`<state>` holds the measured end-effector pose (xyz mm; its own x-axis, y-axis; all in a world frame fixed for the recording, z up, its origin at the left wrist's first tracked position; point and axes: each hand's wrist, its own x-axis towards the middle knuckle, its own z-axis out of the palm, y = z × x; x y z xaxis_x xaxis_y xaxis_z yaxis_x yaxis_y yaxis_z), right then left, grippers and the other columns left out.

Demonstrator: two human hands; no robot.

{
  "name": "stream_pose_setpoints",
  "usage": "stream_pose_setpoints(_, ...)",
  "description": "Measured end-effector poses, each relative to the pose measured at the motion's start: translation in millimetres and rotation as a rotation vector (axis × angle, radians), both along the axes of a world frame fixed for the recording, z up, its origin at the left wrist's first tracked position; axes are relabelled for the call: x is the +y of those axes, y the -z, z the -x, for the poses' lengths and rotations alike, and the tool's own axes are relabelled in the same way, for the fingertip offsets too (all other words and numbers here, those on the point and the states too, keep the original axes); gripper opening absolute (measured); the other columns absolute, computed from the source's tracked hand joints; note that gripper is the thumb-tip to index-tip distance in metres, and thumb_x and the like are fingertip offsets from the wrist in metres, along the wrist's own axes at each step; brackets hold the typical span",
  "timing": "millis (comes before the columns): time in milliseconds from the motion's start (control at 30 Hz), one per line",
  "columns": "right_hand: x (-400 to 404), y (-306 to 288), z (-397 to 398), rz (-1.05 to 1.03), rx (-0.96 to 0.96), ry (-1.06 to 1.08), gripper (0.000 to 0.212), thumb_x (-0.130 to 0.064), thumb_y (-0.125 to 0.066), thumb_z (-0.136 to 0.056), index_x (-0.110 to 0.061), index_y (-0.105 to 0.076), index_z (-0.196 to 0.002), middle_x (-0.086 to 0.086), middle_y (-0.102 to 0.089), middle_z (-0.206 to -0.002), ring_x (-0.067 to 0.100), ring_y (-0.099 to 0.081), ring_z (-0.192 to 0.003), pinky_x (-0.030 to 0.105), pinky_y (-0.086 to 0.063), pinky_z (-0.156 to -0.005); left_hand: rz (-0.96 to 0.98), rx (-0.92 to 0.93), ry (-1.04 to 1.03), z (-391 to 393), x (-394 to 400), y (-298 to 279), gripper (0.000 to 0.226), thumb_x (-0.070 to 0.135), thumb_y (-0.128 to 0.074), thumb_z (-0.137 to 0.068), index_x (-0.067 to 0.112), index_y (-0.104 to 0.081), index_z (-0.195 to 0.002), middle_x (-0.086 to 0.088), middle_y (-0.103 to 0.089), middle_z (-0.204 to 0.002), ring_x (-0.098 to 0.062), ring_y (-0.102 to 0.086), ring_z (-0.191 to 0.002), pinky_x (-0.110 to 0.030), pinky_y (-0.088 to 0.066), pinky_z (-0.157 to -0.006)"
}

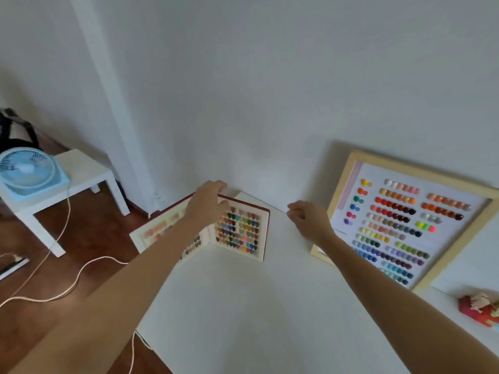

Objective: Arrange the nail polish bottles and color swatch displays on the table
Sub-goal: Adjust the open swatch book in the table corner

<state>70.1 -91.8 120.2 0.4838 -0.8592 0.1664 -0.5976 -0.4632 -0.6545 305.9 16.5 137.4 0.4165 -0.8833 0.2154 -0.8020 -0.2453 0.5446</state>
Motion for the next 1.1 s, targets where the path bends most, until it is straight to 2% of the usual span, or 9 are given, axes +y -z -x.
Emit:
stream_pose_setpoints(133, 0.4, 0.2, -49.7, 0.060, 0.085, -0.097, 0.031, -0.021, -0.054, -0.094, -0.009, -0.061, -0.122, 0.007, -0.064, -0.126, 0.022, -0.058, -0.118, 0.033, -0.037, -0.108, -0.043, -0.042, -0.044, -59.8, 23.0, 10.3, 0.045, 0.017, -0.060, -0.090, 0.014, -0.049, -0.134, -0.011, -0.052, -0.131, -0.028, -0.051, -0.121, -0.038, -0.041, -0.103)
stream_pose_setpoints(200, -0.3, 3.2, -68.4, 0.052, 0.142, -0.133, 0.034, -0.021, -0.052, -0.096, -0.010, -0.057, -0.127, 0.007, -0.061, -0.130, 0.024, -0.056, -0.120, 0.031, -0.037, -0.105, -0.099, -0.093, -0.054, -80.4, 33.5, 18.5, 0.045, 0.015, -0.057, -0.092, 0.018, -0.047, -0.136, -0.009, -0.051, -0.133, -0.027, -0.050, -0.123, -0.038, -0.041, -0.103)
stream_pose_setpoints(300, -0.8, 8.0, -90.0, 0.023, 0.227, -0.174, 0.031, -0.019, -0.048, -0.097, -0.009, -0.057, -0.124, 0.010, -0.068, -0.113, 0.022, -0.066, -0.092, 0.017, -0.046, -0.073, -0.229, -0.103, -0.013, -101.8, 47.9, 31.1, 0.047, 0.012, -0.051, -0.094, 0.026, -0.042, -0.138, -0.005, -0.056, -0.117, -0.020, -0.061, -0.100, -0.035, -0.054, -0.086)
stream_pose_setpoints(367, -1.3, 11.1, -99.9, 0.028, 0.290, -0.215, 0.025, -0.017, -0.044, -0.098, -0.008, -0.061, -0.113, 0.008, -0.070, -0.096, 0.019, -0.066, -0.073, 0.018, -0.048, -0.058, -0.299, -0.111, 0.042, -110.8, 54.7, 38.6, 0.050, 0.012, -0.047, -0.096, 0.029, -0.034, -0.142, 0.000, -0.057, -0.100, -0.011, -0.061, -0.077, -0.023, -0.052, -0.065)
stream_pose_setpoints(500, -4.2, 14.9, -113.5, 0.043, 0.359, -0.237, 0.019, -0.014, -0.043, -0.097, -0.010, -0.061, -0.103, 0.009, -0.069, -0.087, 0.022, -0.067, -0.071, 0.030, -0.056, -0.064, -0.284, -0.230, 0.053, -117.7, 57.0, 49.2, 0.052, 0.016, -0.045, -0.098, 0.027, -0.028, -0.146, 0.005, -0.063, -0.084, -0.001, -0.053, -0.052, -0.008, -0.035, -0.044)
stream_pose_setpoints(633, -16.1, 14.9, -117.1, 0.039, 0.384, -0.218, 0.015, -0.010, -0.046, -0.093, -0.011, -0.061, -0.096, 0.009, -0.069, -0.085, 0.023, -0.068, -0.071, 0.035, -0.059, -0.066, -0.237, -0.208, 0.035, -127.1, 48.2, 52.9, 0.052, 0.016, -0.043, -0.099, 0.034, -0.031, -0.145, 0.002, -0.069, -0.082, -0.003, -0.058, -0.052, -0.014, -0.044, -0.046)
stream_pose_setpoints(767, -39.5, 11.1, -108.4, 0.052, 0.398, -0.170, 0.019, -0.003, -0.047, -0.090, -0.011, -0.062, -0.098, 0.010, -0.069, -0.085, 0.023, -0.066, -0.069, 0.034, -0.057, -0.063, -0.204, -0.201, 0.067, -130.9, 21.4, 50.2, 0.051, 0.015, -0.048, -0.097, 0.035, -0.039, -0.142, 0.004, -0.065, -0.076, -0.004, -0.056, -0.050, -0.014, -0.041, -0.047)
stream_pose_setpoints(933, -78.9, -0.7, -93.6, 0.060, 0.427, -0.082, 0.020, -0.001, -0.048, -0.089, -0.011, -0.062, -0.100, 0.007, -0.068, -0.083, 0.023, -0.064, -0.068, 0.032, -0.054, -0.060, -0.153, -0.159, 0.113, -121.0, -40.9, 42.7, 0.051, 0.012, -0.051, -0.095, 0.038, -0.042, -0.138, 0.006, -0.066, -0.087, -0.002, -0.057, -0.045, -0.011, -0.038, -0.041)
stream_pose_setpoints(1100, -119.0, -5.6, -75.2, 0.076, 0.439, 0.017, 0.019, -0.001, -0.049, -0.090, -0.010, -0.059, -0.103, 0.010, -0.068, -0.087, 0.024, -0.066, -0.070, 0.033, -0.058, -0.062, -0.144, -0.141, 0.162, -107.9, -110.2, 38.3, 0.052, 0.012, -0.048, -0.096, 0.041, -0.041, -0.139, -0.002, -0.072, -0.093, -0.011, -0.057, -0.045, -0.029, -0.055, -0.050)
